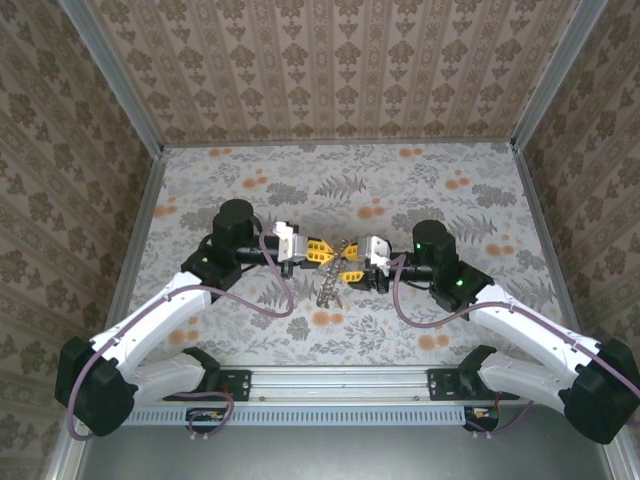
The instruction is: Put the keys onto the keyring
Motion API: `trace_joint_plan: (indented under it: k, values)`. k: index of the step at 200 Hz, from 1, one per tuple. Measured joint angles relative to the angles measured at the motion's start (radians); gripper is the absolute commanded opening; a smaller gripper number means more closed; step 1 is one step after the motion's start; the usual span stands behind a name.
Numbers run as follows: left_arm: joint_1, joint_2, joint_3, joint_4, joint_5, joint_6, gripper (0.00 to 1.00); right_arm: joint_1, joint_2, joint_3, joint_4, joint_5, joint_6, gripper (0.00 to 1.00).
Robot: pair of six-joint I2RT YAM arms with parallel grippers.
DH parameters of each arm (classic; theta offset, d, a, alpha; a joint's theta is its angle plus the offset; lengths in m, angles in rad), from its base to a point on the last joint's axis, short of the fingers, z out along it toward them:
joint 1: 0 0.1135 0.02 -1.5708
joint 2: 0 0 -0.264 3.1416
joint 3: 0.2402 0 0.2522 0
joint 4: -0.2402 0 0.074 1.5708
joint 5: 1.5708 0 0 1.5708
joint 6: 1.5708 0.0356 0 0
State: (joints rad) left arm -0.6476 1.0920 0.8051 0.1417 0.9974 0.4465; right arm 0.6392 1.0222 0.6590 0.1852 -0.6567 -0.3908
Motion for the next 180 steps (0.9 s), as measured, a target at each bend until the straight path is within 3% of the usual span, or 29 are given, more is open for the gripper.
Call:
trace_joint_plan:
  k: [83, 124, 180]
  values:
    - [0.0, 0.001, 0.0, 0.025, -0.03, -0.028, 0.0, 0.082, 0.0, -0.063, 0.158, 0.177, 0.059, 0.38]
    - [0.0, 0.002, -0.012, 0.031, -0.036, -0.029, 0.0, 0.09, -0.02, -0.09, 0.188, 0.197, 0.08, 0.45]
    - [0.0, 0.002, -0.02, 0.031, -0.045, -0.029, 0.0, 0.092, -0.042, -0.109, 0.201, 0.21, 0.097, 0.41]
